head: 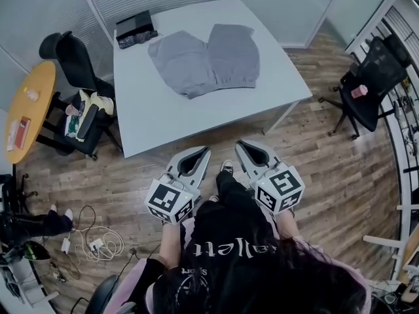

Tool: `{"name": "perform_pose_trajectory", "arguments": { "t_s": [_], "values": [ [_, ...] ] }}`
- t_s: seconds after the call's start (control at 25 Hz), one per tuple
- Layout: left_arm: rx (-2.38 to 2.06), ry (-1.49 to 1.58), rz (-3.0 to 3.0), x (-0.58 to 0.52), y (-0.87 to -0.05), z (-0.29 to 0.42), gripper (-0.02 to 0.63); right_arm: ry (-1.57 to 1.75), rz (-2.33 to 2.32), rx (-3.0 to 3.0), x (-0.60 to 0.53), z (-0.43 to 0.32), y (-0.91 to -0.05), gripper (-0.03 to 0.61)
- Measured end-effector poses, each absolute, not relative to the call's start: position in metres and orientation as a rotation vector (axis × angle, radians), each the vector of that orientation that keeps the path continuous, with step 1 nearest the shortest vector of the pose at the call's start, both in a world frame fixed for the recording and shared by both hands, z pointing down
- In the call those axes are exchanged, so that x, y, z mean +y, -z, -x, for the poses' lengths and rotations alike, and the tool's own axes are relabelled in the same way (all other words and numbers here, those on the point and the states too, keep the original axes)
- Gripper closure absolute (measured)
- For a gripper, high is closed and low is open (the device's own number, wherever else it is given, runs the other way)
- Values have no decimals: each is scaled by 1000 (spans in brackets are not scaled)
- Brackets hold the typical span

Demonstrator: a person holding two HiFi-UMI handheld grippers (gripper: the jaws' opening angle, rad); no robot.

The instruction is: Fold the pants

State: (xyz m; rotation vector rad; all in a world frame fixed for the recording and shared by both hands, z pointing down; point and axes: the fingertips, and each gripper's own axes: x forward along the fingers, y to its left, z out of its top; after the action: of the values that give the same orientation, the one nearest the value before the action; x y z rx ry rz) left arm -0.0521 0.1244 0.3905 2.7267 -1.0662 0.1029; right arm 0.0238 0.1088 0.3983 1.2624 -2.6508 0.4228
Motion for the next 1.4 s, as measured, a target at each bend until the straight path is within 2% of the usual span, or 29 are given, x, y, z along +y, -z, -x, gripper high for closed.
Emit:
{"name": "perform_pose_trajectory", "arguments": {
  "t_s": [0.44, 0.92, 1.4],
  "values": [
    [-1118, -149, -2696, 68, -397, 55, 588, -457, -1209, -2668, 47, -23, -412, 552],
    [-1139, -250, -2682, -25, -398, 27, 588, -526, -1244, -2675, -54, -62, -425, 552],
    [-1171, -311, -2635, -79, -414, 13, 588, -616, -1221, -2662, -100, -84, -449, 552]
  ]
}}
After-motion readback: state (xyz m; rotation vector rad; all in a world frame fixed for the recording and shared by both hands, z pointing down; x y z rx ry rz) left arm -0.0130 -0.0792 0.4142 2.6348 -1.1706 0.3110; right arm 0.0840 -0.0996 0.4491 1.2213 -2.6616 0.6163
